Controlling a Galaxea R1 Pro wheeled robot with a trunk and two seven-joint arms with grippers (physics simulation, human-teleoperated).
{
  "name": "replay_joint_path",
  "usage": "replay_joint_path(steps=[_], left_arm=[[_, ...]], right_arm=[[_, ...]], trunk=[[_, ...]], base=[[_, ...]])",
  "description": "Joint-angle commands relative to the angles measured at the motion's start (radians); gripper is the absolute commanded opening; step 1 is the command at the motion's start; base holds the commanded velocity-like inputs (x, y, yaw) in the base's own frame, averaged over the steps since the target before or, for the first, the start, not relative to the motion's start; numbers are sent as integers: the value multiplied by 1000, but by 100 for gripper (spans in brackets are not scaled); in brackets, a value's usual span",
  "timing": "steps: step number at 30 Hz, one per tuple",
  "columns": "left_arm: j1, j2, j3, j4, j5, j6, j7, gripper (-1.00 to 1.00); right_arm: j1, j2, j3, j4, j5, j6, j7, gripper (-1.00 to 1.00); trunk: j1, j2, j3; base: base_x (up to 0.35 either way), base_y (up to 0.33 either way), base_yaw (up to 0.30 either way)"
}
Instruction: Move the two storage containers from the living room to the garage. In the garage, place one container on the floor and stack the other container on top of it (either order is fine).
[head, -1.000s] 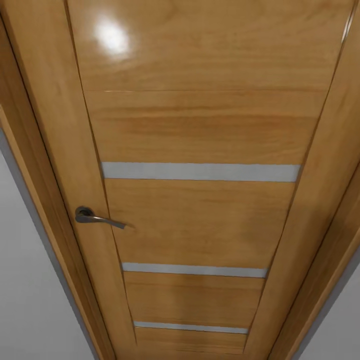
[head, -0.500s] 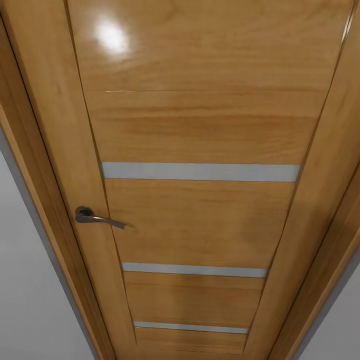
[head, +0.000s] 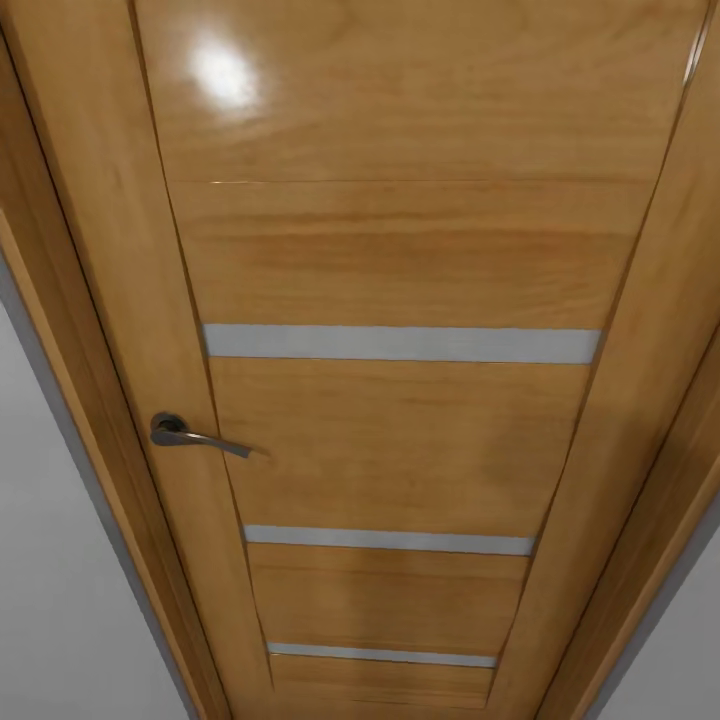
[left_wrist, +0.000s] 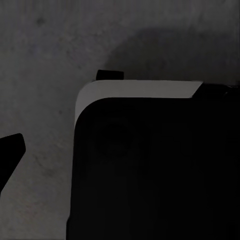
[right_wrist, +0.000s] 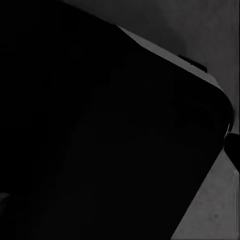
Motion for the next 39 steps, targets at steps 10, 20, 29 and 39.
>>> replay_joint_path(steps=[10, 20, 29, 39], left_arm=[[0, -1, 1, -12, 4, -2, 7, 100], [0, -1, 1, -12, 4, -1, 12, 100], [0, -1, 1, -12, 4, -2, 11, 100], [0, -1, 1, -12, 3, -2, 11, 100]], right_arm=[[0, -12, 13, -56, -8, 28, -57, 100], [0, -43, 11, -1072, 187, 492, -538, 100], [0, -43, 10, -1398, 332, 712, -571, 100], [0, -35, 13, -1435, 443, 748, -581, 100]], trunk=[[0, 0, -1], [0, 0, -1], [0, 0, -1], [0, 0, -1]], base=[[0, 0, 0], [0, 0, 0], [0, 0, 0], [0, 0, 0]])
